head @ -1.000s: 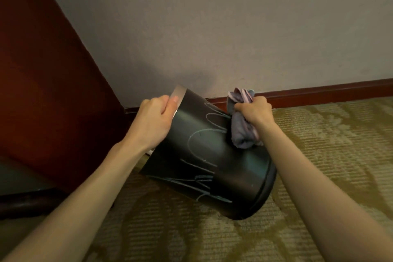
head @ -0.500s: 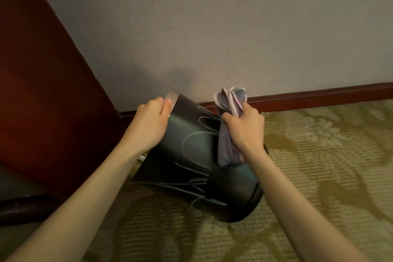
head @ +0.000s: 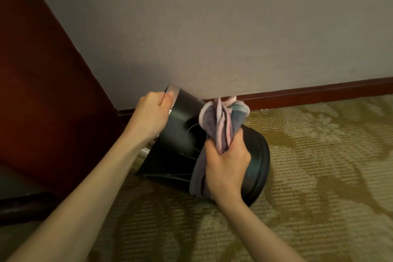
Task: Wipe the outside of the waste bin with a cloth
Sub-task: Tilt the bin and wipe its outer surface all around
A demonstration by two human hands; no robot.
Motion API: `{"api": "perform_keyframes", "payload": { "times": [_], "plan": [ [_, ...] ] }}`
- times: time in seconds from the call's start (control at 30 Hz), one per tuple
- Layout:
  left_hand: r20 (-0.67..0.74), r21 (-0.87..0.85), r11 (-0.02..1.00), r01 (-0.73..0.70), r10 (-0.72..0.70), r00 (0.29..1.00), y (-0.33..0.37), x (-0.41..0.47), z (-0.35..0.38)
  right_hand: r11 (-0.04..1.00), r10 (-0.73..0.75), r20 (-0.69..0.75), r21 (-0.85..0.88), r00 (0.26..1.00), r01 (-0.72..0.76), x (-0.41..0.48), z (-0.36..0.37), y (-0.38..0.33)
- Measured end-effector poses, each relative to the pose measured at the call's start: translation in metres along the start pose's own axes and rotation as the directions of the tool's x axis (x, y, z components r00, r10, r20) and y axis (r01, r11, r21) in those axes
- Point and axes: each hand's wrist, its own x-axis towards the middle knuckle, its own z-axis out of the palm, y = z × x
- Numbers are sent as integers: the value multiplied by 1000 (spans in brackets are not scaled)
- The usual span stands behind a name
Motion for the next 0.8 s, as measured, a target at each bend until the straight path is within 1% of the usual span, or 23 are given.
{"api": "perform_keyframes", "payload": {
  "times": [0.07,0.2,0.4,0.63,0.8],
  "plan": [
    [5,-17,1000,-13,13,1000,1,1,0,1000,15,-9,-21,1000,-15,11,0,-2],
    [4,-18,999,-48,48,999,0,0,2,992,91,2,-89,996,-90,39,2,-8],
    [12,-27,997,-76,76,997,-3,-6,-1,960,190,81,-225,978,-168,82,9,-9],
    [29,-59,995,-85,87,996,-1,-13,-5,912,335,192,-312,922,-267,124,21,2],
    [35,-85,992,-96,99,994,8,-22,-2,876,412,267,-378,871,-299,147,17,11]
  ]
}}
